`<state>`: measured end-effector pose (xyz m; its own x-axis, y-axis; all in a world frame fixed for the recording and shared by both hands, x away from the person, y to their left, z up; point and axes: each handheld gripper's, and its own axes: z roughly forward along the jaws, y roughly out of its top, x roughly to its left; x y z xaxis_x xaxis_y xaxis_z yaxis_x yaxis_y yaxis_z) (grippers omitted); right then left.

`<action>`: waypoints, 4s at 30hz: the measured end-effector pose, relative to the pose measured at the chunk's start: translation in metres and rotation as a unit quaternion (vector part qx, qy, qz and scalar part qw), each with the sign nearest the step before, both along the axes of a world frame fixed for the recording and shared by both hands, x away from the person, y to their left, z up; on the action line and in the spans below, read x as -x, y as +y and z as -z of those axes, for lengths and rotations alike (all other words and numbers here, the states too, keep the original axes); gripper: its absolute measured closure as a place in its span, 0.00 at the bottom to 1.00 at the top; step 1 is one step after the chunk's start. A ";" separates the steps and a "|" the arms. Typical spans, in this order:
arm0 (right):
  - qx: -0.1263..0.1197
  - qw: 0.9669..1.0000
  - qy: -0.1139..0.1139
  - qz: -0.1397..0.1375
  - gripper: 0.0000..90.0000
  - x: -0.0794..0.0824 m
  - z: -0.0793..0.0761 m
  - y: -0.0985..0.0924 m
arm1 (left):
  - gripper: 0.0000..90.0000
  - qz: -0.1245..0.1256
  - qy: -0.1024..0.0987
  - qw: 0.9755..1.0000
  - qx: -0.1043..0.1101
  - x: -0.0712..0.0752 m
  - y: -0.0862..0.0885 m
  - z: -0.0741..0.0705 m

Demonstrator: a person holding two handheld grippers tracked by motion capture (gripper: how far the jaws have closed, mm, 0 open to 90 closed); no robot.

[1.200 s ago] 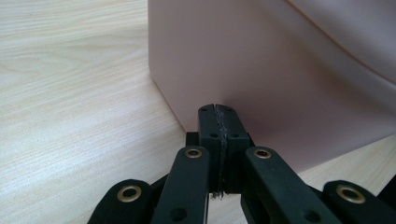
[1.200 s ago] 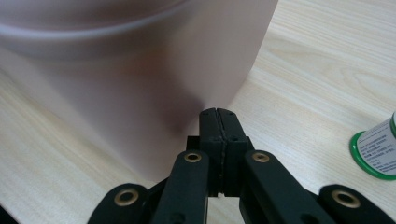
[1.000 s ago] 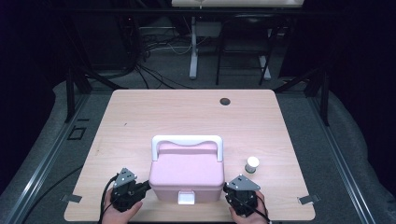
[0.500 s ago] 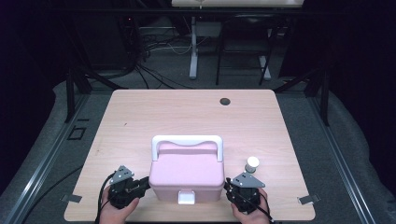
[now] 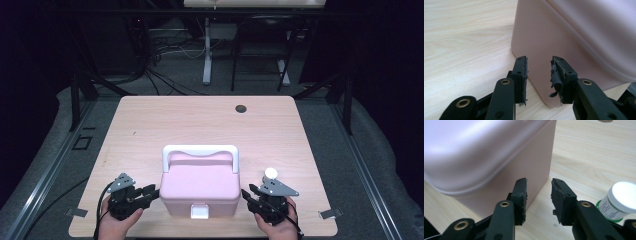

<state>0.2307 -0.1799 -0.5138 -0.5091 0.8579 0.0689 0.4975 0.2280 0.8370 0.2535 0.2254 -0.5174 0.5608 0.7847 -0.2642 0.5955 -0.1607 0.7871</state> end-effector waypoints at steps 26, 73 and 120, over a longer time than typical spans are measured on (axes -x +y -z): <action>-0.030 0.998 -0.032 -0.038 0.68 -0.017 -0.063 0.005 | 0.69 0.033 -0.030 0.999 0.008 -0.021 -0.005 -0.062; -0.046 0.998 -0.032 -0.038 0.79 -0.037 -0.060 0.022 | 0.81 0.036 -0.056 0.998 0.006 -0.029 -0.029 -0.065; -0.081 0.995 -0.048 -0.025 0.81 -0.043 -0.091 0.020 | 0.80 0.038 -0.062 0.997 0.025 -0.045 -0.027 -0.096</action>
<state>0.2735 -0.1603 -0.4229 -0.5625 0.8125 0.1532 0.4049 0.1091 0.9078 0.2989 0.1982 -0.4217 0.6492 0.7260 -0.2268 0.4807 -0.1605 0.8621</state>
